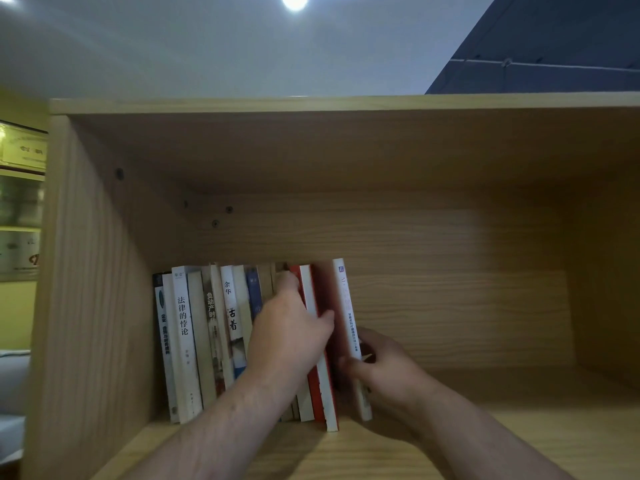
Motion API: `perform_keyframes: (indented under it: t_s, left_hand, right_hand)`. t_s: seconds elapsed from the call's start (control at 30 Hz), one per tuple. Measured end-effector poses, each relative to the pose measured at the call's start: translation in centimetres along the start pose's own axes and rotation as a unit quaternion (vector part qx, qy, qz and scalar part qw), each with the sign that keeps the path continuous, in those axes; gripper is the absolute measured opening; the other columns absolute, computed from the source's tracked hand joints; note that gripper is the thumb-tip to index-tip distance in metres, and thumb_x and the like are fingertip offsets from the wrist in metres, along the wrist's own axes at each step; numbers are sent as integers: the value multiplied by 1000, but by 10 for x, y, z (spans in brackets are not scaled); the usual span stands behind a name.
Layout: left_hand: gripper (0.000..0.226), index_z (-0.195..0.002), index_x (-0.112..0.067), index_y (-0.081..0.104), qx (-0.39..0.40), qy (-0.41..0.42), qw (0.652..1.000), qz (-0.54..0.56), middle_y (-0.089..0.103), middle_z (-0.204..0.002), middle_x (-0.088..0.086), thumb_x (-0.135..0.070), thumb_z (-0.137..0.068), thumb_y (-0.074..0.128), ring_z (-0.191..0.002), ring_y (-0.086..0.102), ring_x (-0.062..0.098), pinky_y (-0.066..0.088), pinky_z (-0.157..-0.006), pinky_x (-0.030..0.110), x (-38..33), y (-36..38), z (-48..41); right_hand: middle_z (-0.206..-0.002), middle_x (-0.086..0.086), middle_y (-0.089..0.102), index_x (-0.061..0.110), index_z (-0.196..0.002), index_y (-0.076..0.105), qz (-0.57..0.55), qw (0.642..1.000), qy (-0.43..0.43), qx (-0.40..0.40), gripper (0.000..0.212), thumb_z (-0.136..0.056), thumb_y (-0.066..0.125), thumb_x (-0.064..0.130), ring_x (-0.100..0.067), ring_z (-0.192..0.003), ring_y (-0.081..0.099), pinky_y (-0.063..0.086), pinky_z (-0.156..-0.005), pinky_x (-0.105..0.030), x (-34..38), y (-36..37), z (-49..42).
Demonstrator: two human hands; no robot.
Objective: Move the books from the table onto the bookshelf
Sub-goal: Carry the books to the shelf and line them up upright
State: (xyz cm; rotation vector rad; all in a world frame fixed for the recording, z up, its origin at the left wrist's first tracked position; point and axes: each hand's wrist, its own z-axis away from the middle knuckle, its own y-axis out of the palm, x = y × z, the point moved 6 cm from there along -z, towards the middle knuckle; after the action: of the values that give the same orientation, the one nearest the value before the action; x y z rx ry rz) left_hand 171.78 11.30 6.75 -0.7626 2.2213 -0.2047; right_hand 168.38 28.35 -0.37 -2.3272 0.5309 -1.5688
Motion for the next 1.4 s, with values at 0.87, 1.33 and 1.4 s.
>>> perform_keyframes:
  t_s: [0.87,1.33,1.4]
  left_hand:
    - [20,-94,-21,66,-150,13,921,359,78,-82,-3,-2,-97,59,-70,76,18,56,-50,22,32,-100,51]
    - [10,-100,-23,63,-28,-76,952,294,66,-93,0,-22,-101,54,-92,64,20,56,-85,40,11,-25,20]
    - [11,-104,-21,65,1,-89,964,252,67,-99,0,-25,-99,56,-100,64,22,55,-92,42,17,-22,23]
  right_hand:
    - [-127,-12,74,13,-127,70,-163,985,37,34,65,-92,49,63,-31,-121,68,52,-105,-48,14,10,7]
    - [-74,-5,79,12,-103,64,-228,960,-21,-164,18,-89,73,9,-11,-57,76,58,-48,-21,26,-89,57]
    - [-78,-3,74,15,-97,63,-216,952,-21,-218,15,-93,69,2,-3,-49,72,52,-42,-14,24,-91,59]
